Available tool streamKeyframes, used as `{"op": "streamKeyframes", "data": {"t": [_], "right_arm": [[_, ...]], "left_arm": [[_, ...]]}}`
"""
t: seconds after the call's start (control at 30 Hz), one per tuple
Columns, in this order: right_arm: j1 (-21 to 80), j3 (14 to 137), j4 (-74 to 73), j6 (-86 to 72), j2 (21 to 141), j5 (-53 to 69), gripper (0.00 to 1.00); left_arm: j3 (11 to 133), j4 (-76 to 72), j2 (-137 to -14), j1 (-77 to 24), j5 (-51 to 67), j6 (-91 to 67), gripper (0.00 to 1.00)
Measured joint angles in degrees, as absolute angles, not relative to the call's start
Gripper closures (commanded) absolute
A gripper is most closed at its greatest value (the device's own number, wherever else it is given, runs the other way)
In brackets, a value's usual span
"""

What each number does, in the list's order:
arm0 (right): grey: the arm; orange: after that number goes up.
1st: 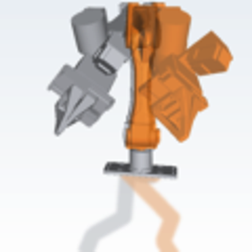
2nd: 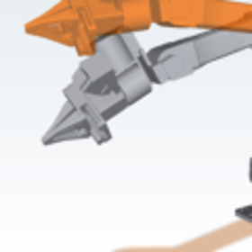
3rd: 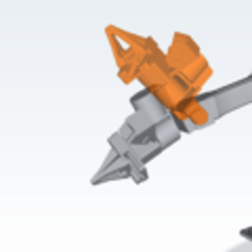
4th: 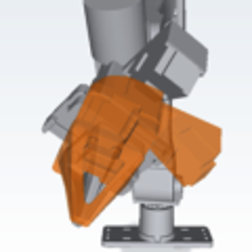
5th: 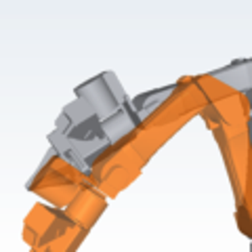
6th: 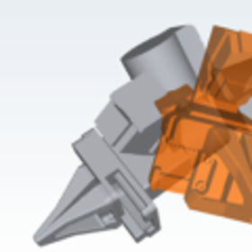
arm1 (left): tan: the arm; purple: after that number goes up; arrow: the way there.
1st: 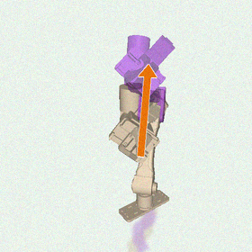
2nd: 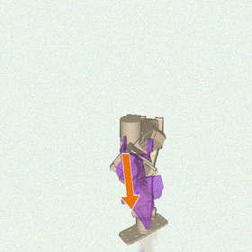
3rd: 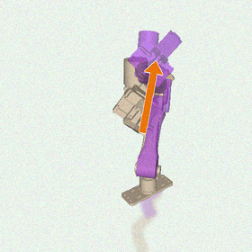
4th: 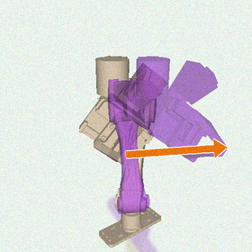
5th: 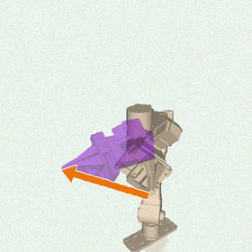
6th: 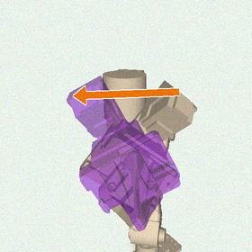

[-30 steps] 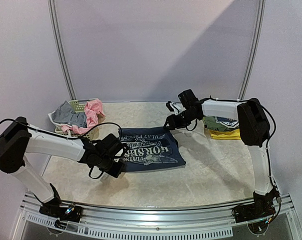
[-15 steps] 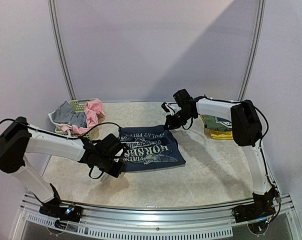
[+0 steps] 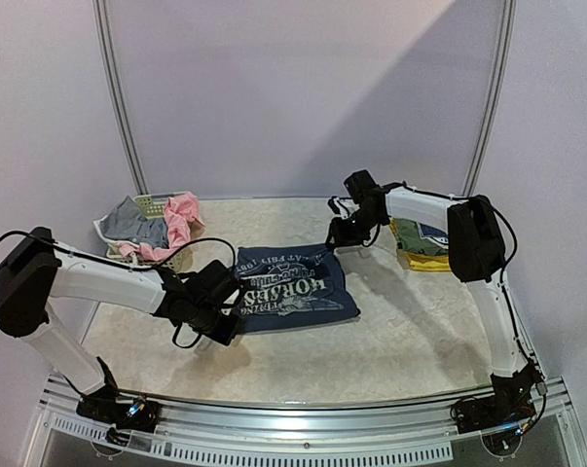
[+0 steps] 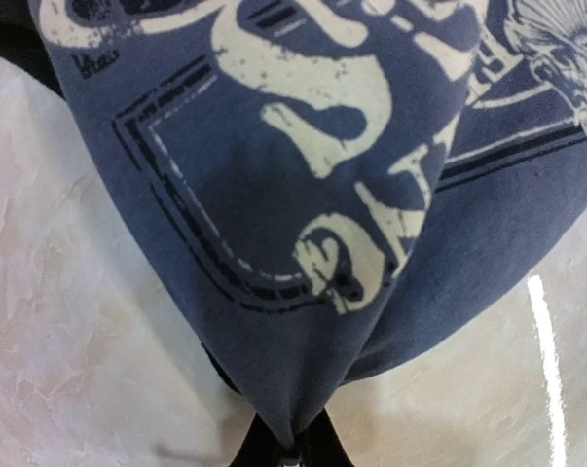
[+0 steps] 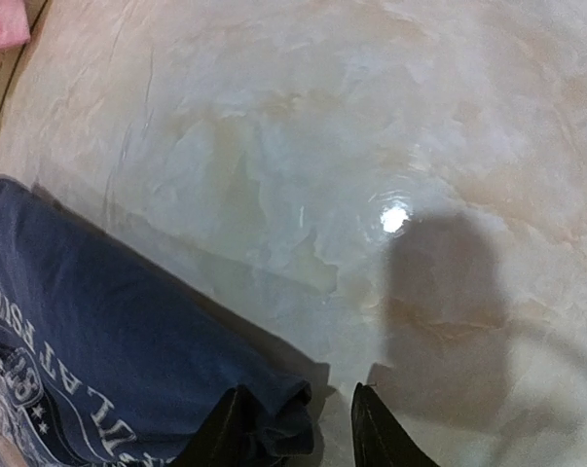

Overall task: Fold and stack the mixed laundry pile
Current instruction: Smooth out the square-folded tank top at the center of the board.

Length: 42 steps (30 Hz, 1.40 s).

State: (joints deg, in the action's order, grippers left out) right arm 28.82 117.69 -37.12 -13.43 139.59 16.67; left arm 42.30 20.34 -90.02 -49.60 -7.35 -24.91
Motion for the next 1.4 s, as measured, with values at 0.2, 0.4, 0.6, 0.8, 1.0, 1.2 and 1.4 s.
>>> {"op": "streamKeyframes", "data": {"t": [0.2, 0.4, 0.6, 0.8, 1.0, 1.2, 1.4], "right_arm": [[28.47, 117.10, -36.88, -13.76, 138.67, 18.63, 0.44], [29.63, 105.38, -34.50, -13.98, 127.70, 18.31, 0.43], [31.64, 91.50, -30.15, -14.52, 112.64, 17.63, 0.54], [34.79, 79.15, -23.64, -16.58, 105.36, 19.99, 0.72], [38.48, 73.32, -20.93, -17.72, 105.36, 23.09, 0.82], [39.64, 70.70, -17.12, -17.96, 106.45, 24.82, 0.85], [39.64, 67.35, -15.25, -17.96, 109.60, 25.19, 0.86]], "left_arm": [[43.18, 23.18, -89.80, -49.63, -8.27, -25.50, 0.60], [47.35, 27.79, -87.15, -49.63, -10.07, -24.77, 0.47], [52.95, 29.26, -83.33, -49.19, -12.71, -23.22, 0.44], [56.77, 28.27, -82.56, -45.04, -13.50, -20.91, 0.49], [61.45, 24.53, -87.55, -38.28, -10.74, -18.48, 0.50], [66.35, 21.56, -95.77, -34.96, -5.23, -16.34, 0.51], [70.89, 20.62, -103.07, -32.93, -0.71, -14.46, 0.53]]}}
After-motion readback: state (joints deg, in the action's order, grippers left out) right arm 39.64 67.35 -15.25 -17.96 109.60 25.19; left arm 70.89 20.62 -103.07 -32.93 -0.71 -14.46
